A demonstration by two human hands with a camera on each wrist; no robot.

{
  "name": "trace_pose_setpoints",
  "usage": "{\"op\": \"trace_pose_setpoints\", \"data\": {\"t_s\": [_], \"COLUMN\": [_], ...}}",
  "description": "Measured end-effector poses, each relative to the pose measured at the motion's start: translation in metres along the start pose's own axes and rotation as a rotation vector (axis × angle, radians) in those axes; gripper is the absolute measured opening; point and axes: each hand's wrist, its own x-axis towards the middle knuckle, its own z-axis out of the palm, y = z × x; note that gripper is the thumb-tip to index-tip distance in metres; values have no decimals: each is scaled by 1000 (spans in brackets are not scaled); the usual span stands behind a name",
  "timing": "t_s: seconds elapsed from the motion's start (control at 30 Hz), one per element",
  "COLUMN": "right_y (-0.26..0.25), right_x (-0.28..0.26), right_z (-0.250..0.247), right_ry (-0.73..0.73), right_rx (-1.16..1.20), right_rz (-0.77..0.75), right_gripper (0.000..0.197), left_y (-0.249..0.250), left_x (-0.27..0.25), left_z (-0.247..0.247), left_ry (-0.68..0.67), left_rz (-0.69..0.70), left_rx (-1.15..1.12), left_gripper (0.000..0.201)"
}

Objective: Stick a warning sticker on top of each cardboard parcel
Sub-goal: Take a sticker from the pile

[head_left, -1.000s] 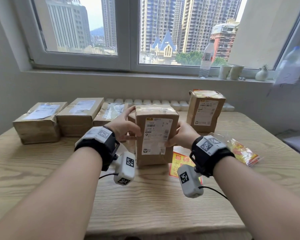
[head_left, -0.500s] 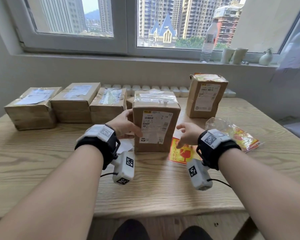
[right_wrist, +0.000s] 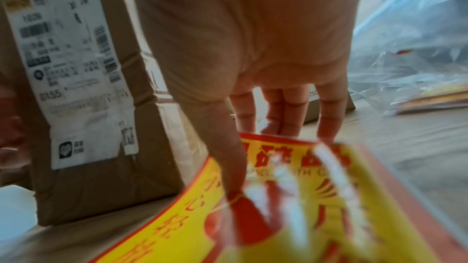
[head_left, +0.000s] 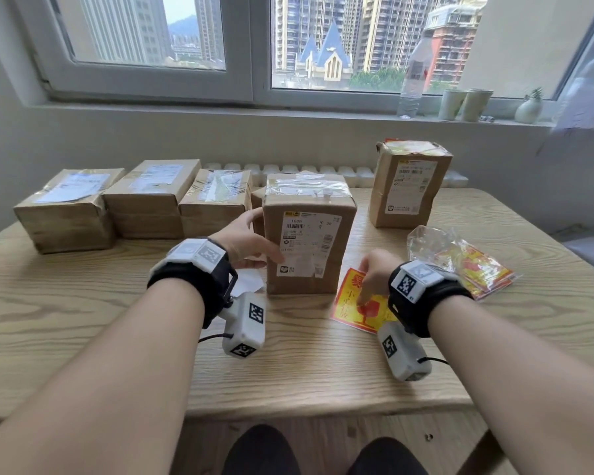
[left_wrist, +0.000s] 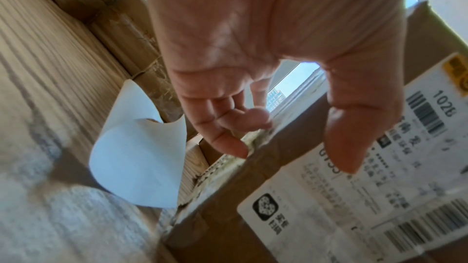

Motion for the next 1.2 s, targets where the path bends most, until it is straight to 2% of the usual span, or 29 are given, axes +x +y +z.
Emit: {"op": "trace_pose_setpoints", "data": {"t_s": [0.07,0.13,0.2,0.23,0.37,0.4,0.47,0.53,0.6,0.7,0.87,0.97,1.1,1.2], "right_y": [0,0,0,0,2,2,1,0,-3,-6,-7,-4,-4,-6], "right_x": [-6,-12,-21,-28,-54,-61,-73,-82,-91,-98,-102,-102,-101,-101], "right_z": [-2,-7,-18,-25,-55,-63,-77,-90,-99,-108,-120,-124,-124,-122], "right_ry": [80,122,102,99,134,149,194,243,279,341,522,557,549,546], "right_rx": [52,101,157,183,320,360,421,488,563,635,765,824,828,824], "right_rz": [13,-7,-36,-53,-126,-138,-170,-202,-241,-287,-308,-288,-278,-279], "right_gripper": [18,18,20,20,10,5,9,10,7,11,16,19,20,19], "left_y": [4,11,18,21,41,49,65,81,92,104,104,100,99,99], "left_x": [-5,-10,-18,-21,-39,-46,-59,-69,-76,-84,-91,-91,-89,-87], "left_z": [0,0,-1,-2,-2,0,6,11,17,30,42,41,42,43], "left_ry": [15,43,59,78,289,323,394,438,411,302,107,75,69,72], "left_rz": [18,10,0,25,162,201,294,374,421,425,303,243,274,288], "left_rx": [7,-24,-83,-105,-167,-167,-153,-139,-110,-26,215,309,262,213], "left_gripper": [107,90,78,74,58,47,19,5,16,14,25,19,8,8]}}
